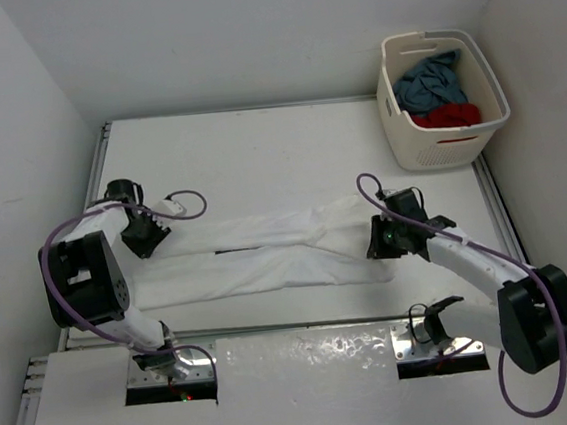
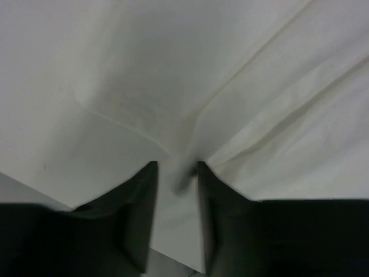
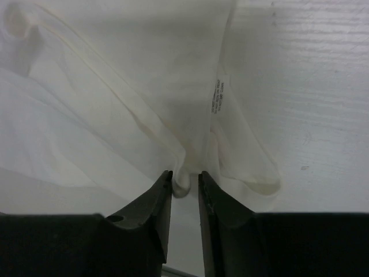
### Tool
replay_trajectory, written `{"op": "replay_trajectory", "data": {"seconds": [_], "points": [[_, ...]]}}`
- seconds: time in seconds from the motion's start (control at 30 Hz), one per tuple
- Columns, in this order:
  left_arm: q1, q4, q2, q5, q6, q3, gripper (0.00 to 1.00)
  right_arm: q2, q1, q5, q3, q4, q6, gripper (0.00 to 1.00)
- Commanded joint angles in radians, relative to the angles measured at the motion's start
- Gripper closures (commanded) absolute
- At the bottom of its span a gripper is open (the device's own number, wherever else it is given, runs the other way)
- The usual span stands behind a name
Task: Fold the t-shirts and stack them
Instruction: Fold the other side of the tshirt into a rectangle
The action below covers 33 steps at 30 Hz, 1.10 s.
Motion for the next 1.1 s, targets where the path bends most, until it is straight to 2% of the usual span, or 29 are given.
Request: {"op": "replay_trajectory", "data": {"seconds": [0.0,0.03,0.07,0.1,0.13,0.33,0.4,0.47,0.53,0.57,0.63,0.73,0.83,1.07], "points": [[-0.004,-0.025,-0.027,-0.039,0.044,-0.038,0.61,0.024,0.001,-0.037,0.025,-0.032,-0.047,0.74],[-0.004,-0.021,-0.033,-0.047,0.049,-0.043,0.56,0.027,0.001,-0.036,0.039,-0.060,-0.076,0.58],[-0.004,-0.018,-0.047,-0.056,0.048,-0.040,0.50,0.025,0.003,-0.031,0.070,-0.074,-0.094,0.51],[-0.004,-0.022,-0.053,-0.064,0.046,-0.028,0.26,0.022,0.001,-0.022,0.085,-0.101,-0.111,0.46],[-0.001,-0.041,-0.062,-0.061,0.035,-0.009,0.25,0.019,0.003,-0.020,0.128,-0.115,-0.151,0.42],[0.047,-0.125,-0.116,0.074,-0.041,0.229,0.23,-0.045,0.005,0.004,0.252,-0.166,-0.263,0.42],[0.045,-0.113,-0.107,0.144,-0.073,0.270,0.24,-0.051,0.026,0.001,0.275,-0.125,-0.265,0.54],[0.036,-0.069,-0.079,0.152,-0.171,0.275,0.28,-0.025,0.081,0.010,0.309,-0.071,-0.246,0.65],[0.016,-0.027,-0.018,0.132,-0.271,0.276,0.29,0.070,0.136,-0.006,0.356,-0.009,-0.214,0.59],[0.002,-0.019,0.006,0.099,-0.303,0.276,0.29,0.114,0.155,-0.013,0.384,-0.011,-0.206,0.48],[0.001,0.004,0.057,0.080,-0.392,0.275,0.29,0.223,0.204,0.003,0.450,-0.009,-0.185,0.45],[0.001,0.059,0.060,0.052,-0.454,0.246,0.29,0.324,0.222,0.030,0.466,0.061,-0.115,0.46],[-0.001,0.079,0.039,0.069,-0.462,0.197,0.29,0.430,0.232,0.067,0.505,0.031,-0.059,0.46],[-0.001,0.096,0.014,0.046,-0.436,0.143,0.29,0.515,0.253,0.090,0.486,0.079,-0.010,0.52]]}}
